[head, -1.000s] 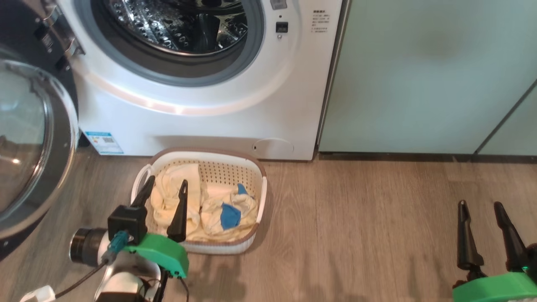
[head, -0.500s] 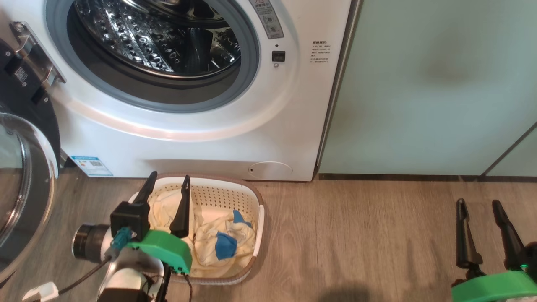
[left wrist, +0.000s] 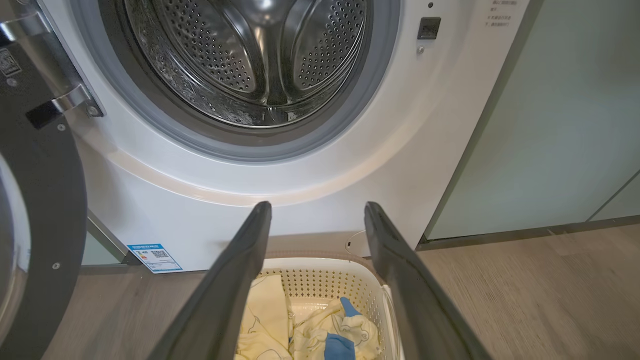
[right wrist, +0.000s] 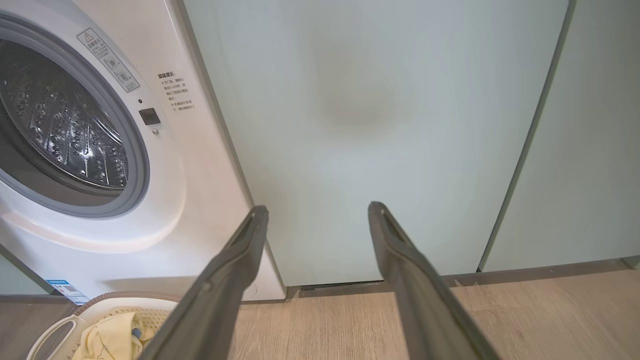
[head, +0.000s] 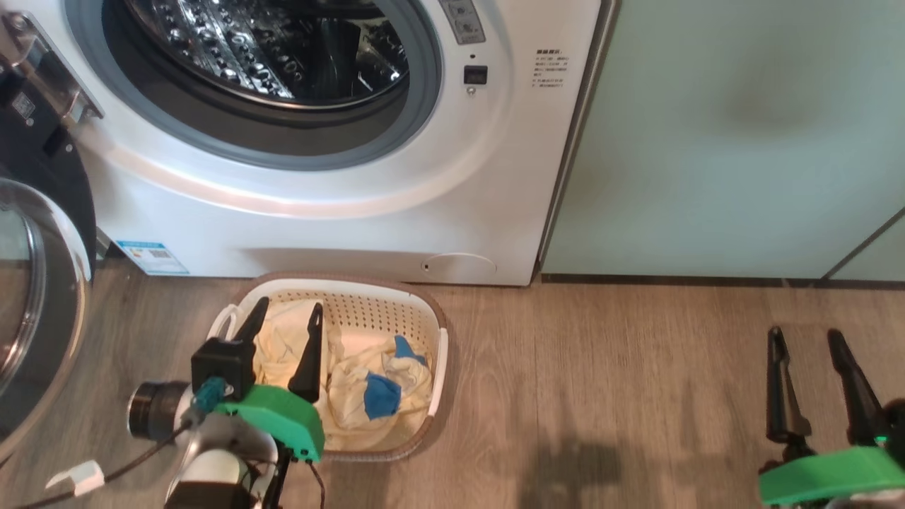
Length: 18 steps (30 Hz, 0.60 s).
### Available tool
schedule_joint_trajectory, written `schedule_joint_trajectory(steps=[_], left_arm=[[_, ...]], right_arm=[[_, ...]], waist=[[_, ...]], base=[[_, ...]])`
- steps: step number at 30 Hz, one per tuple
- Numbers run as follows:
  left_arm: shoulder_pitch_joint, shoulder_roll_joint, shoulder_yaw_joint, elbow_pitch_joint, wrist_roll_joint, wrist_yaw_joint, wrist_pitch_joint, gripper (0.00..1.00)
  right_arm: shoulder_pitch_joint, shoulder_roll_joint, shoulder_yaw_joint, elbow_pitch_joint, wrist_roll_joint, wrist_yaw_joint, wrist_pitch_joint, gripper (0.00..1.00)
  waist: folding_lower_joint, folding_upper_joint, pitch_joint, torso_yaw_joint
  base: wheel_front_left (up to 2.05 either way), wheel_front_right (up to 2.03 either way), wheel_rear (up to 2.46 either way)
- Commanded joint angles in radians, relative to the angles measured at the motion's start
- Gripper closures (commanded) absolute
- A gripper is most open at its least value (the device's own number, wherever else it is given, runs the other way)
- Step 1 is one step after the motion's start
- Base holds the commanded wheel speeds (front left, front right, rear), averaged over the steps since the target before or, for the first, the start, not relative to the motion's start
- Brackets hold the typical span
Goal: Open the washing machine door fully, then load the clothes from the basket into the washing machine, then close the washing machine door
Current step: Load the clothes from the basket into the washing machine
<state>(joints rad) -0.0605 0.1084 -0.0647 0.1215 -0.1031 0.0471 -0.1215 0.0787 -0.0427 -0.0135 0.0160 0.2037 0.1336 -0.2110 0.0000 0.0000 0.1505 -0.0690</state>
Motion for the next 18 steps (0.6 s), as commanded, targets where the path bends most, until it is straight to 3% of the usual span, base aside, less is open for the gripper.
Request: schedule_joint_trajectory(steps=[1,8,18], left_arm=[[-0.057,0.019,0.033,-0.023,-0.009,-0.001,0.006,0.00],[-0.116,0.020,0.014,0.047,-0.015,-0.013,-0.003,0.00],[-0.287,0.008,-0.045,0.283,-0.025,-0.070,-0.039,0.00]], right_arm=[[-0.051,-0.008,0.024,-0.032,0.007,-0.003,-0.012,0.00],[-0.080,-0.008,0.028,-0.033,0.010,-0.003,-0.019,0.00],[-0.153,-0.008,0.040,-0.037,0.018,-0.003,-0.034,0.00]], waist=[[0.0000,0.0000,0.012,0.001],[0.0000,0.0000,0.072,0.002],[0.0000,0.0000,0.222,-0.007]], base=[[0.00,0.00,0.00],[0.00,0.00,0.00],[0.00,0.00,0.00]])
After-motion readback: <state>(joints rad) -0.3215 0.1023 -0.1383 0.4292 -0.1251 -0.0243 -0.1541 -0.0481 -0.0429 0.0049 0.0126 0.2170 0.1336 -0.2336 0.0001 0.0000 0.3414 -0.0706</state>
